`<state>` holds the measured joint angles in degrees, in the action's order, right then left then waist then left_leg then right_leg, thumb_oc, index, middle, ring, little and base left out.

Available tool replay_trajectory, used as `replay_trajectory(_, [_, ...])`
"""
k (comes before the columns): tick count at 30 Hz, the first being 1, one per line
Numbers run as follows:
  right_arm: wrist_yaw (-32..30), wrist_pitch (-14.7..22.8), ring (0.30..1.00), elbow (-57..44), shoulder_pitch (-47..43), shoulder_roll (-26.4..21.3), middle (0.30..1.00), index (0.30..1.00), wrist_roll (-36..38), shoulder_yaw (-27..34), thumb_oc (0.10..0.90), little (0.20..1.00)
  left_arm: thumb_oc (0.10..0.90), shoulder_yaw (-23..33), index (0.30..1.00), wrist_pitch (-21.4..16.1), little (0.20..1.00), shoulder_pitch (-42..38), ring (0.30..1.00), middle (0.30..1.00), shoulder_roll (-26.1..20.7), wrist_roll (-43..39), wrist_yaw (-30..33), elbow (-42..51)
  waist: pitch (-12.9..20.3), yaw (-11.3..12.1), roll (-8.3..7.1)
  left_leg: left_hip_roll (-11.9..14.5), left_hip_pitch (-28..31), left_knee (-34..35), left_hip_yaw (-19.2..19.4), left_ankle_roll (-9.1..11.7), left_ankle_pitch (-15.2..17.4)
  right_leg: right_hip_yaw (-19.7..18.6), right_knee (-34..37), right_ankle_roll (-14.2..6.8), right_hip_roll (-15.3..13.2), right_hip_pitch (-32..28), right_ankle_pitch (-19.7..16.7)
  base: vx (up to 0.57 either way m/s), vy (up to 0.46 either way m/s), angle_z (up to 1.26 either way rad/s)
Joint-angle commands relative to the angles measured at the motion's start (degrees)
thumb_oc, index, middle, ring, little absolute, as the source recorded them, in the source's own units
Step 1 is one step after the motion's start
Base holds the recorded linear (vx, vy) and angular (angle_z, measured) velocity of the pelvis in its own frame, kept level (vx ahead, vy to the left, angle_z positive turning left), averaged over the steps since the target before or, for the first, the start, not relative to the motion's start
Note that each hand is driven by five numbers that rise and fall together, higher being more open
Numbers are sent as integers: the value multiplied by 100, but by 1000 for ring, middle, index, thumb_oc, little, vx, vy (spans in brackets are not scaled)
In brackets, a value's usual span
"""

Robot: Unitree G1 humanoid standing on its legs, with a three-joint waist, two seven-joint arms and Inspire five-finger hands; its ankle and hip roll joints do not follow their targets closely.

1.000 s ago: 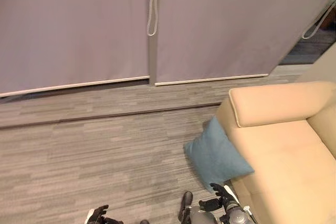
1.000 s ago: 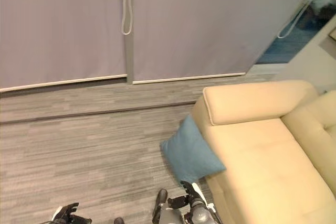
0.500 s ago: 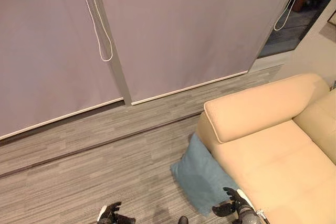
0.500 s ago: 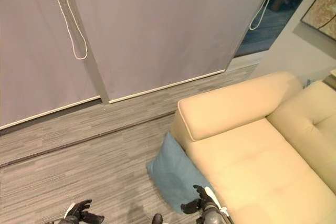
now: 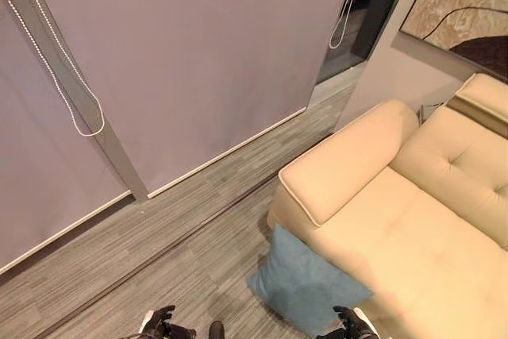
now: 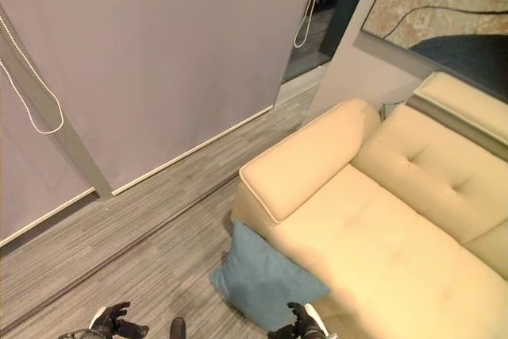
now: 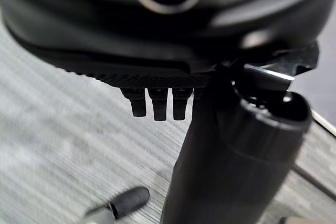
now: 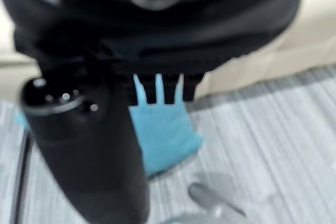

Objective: Pick up all the scattered cushions and arrange them neatly on the sofa.

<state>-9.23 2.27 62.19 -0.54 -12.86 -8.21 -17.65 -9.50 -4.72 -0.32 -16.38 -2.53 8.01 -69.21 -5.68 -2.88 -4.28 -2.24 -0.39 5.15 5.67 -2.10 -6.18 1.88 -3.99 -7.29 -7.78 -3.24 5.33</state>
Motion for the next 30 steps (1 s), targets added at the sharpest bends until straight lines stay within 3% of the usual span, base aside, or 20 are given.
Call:
replay_trajectory(1, [-152, 48, 900, -139, -454, -343, 900, 900, -114, 9, 800, 900, 800, -70, 900, -134, 900, 24, 900, 900, -147, 155, 53, 44, -111, 90, -38, 244, 20, -484, -112, 211, 871, -173, -653, -168, 384, 476, -311, -11, 118, -65])
replay_trajectory(3, [-166, 58, 900, -196, -481, -344, 900, 900, -141, 24, 800, 900, 800, -67, 900, -137, 900, 12, 900, 900, -216, 202, 63, 7, -185, 99, 0, 238, 148, -431, 136, 162, 949, 275, -880, -265, 199, 717, -418, -18, 97, -56])
replay_trajectory(4, [-166, 58, 900, -197, -480, -345, 900, 900, -141, 24, 800, 900, 800, -67, 900, -137, 900, 12, 900, 900, -216, 202, 63, 7, -188, 98, 0, 238, 153, -428, 135, 162, 949, 276, -882, -266, 198, 713, -416, 24, 40, -58])
replay_trajectory(6, [-172, 69, 900, -202, -484, -346, 900, 900, -140, 58, 800, 900, 800, -35, 900, -125, 900, 23, 900, 900, -217, 178, 60, -13, -191, 162, 17, 265, 262, -408, 349, 170, 1030, 1027, -732, -181, -47, 733, -435, 38, 19, -102])
replay_trajectory(7, [-169, 64, 900, -178, -516, -347, 900, 900, -161, 58, 800, 900, 800, 10, 900, -121, 900, 25, 900, 900, -237, 148, 45, -23, -190, 246, 47, 319, 297, -421, 531, 195, 1064, 1810, -622, -59, -230, 782, -446, 30, -8, -89])
replay_trajectory(8, [-169, 64, 900, -178, -515, -349, 900, 900, -162, 58, 800, 900, 800, 10, 900, -121, 900, 26, 900, 900, -236, 147, 45, -24, -209, 244, 51, 323, 324, -419, 526, 198, 1075, 1814, -637, -60, -229, 761, -427, 105, -39, -65])
replay_trajectory(9, [-181, 62, 900, -143, -537, -379, 900, 900, -181, 42, 800, 900, 800, 35, 900, -118, 900, 41, 900, 900, -257, 146, 24, -34, -195, 264, 84, 387, 404, -471, 622, 225, 1188, 2169, -633, -103, -294, 782, -365, 52, -51, -58])
replay_trajectory(14, [-171, 65, 900, -166, -504, -440, 900, 900, -178, 30, 800, 900, 800, -4, 900, -141, 900, 18, 900, 900, -237, 233, -4, -20, -167, 194, -3, 320, 360, -605, 710, 246, 1179, 1913, -223, -33, -108, 679, -468, 41, -76, -29])
replay_trajectory(20, [-234, 102, 900, -250, -440, -596, 900, 900, -18, 124, 800, 900, 800, -233, 900, -147, 900, -82, 900, 900, -80, 241, -97, 113, -253, 83, -55, 627, -24, -1814, 773, 527, 1315, 1819, 253, 167, 102, 320, -372, 32, -116, -1])
replay_trajectory(22, [-241, 101, 900, -244, -477, -633, 900, 900, 10, 106, 800, 900, 800, -276, 900, -156, 900, -121, 900, 900, -31, 156, -100, 140, -321, 148, -52, 631, -213, -2109, 470, 622, 1127, 1705, 296, 245, 191, 259, -324, 37, -18, -8])
replay_trajectory(24, [-272, 105, 900, -215, -512, -661, 900, 900, 5, 80, 800, 900, 800, -323, 900, -165, 900, -148, 900, 900, 1, 70, -93, 169, -321, 240, -100, 488, -383, -1907, -11, 622, 1215, 1522, 365, 228, 224, 217, -300, 86, 20, -22])
replay_trajectory(28, [-328, 119, 900, -161, -550, -704, 900, 900, 22, 61, 800, 900, 800, -305, 900, -171, 900, -193, 900, 900, 9, -86, -36, 168, -359, 433, -145, 365, -635, -1489, -939, 666, 1057, 1080, 368, 180, 308, 154, -241, 139, 56, -63])
replay_trajectory(30, [-312, 115, 900, -126, -528, -699, 900, 900, 10, 77, 800, 900, 800, -301, 900, -163, 900, -181, 900, 900, 23, -85, -58, 139, -348, 426, -115, 356, -570, -1384, -968, 640, 1066, 1043, 364, 170, 325, 138, -228, 85, 75, -72])
